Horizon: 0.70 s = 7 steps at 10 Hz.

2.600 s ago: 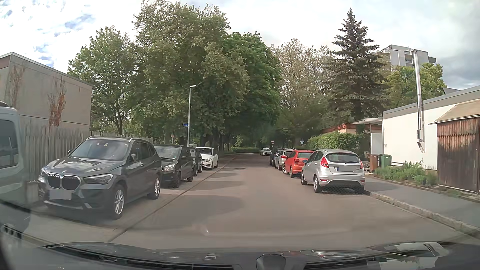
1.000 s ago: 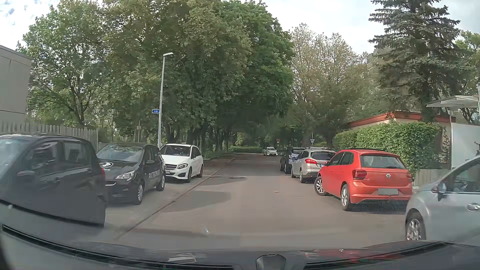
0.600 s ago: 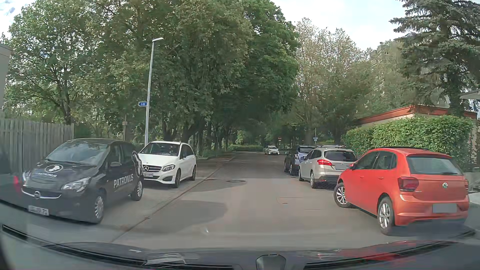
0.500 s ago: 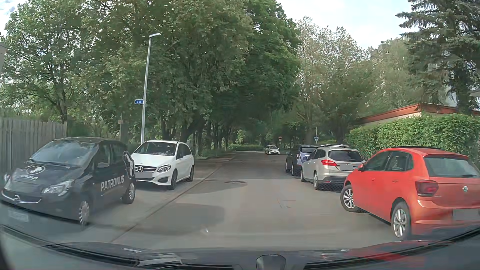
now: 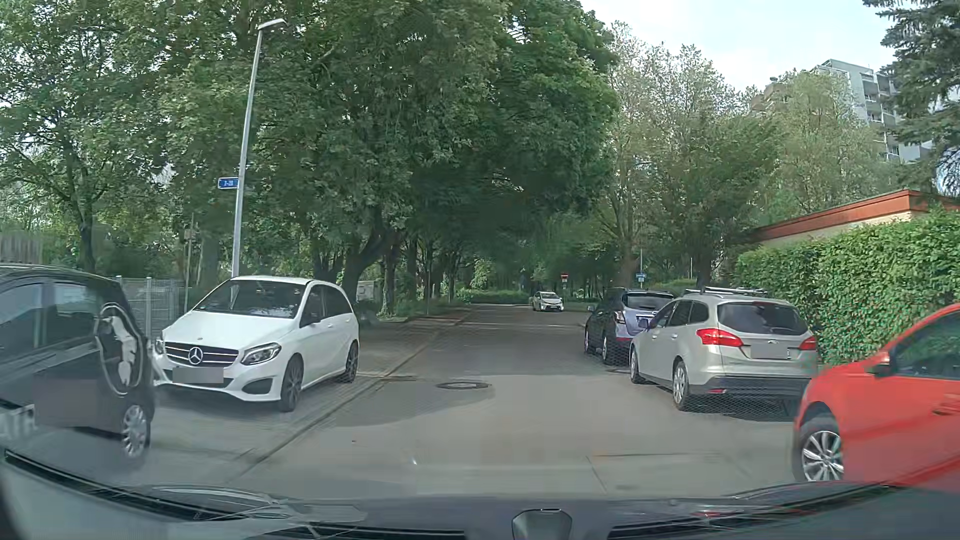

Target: Follow the waypoints while adhering to traffic rules and regulations

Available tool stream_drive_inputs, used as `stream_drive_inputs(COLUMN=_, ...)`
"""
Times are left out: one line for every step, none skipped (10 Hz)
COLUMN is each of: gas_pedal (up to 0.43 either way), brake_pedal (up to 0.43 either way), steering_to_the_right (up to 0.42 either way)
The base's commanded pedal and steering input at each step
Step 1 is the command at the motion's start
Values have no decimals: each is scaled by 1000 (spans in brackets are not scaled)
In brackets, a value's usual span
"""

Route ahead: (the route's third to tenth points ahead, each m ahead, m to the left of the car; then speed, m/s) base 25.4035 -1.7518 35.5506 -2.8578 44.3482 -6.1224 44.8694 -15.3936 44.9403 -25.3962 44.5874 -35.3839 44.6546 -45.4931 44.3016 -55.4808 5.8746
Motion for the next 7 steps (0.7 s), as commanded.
stream_drive_inputs(gas_pedal=59, brake_pedal=0, steering_to_the_right=-1)
stream_drive_inputs(gas_pedal=59, brake_pedal=0, steering_to_the_right=-1)
stream_drive_inputs(gas_pedal=59, brake_pedal=0, steering_to_the_right=-1)
stream_drive_inputs(gas_pedal=59, brake_pedal=0, steering_to_the_right=-1)
stream_drive_inputs(gas_pedal=59, brake_pedal=0, steering_to_the_right=-1)
stream_drive_inputs(gas_pedal=59, brake_pedal=0, steering_to_the_right=-1)
stream_drive_inputs(gas_pedal=59, brake_pedal=0, steering_to_the_right=-1)
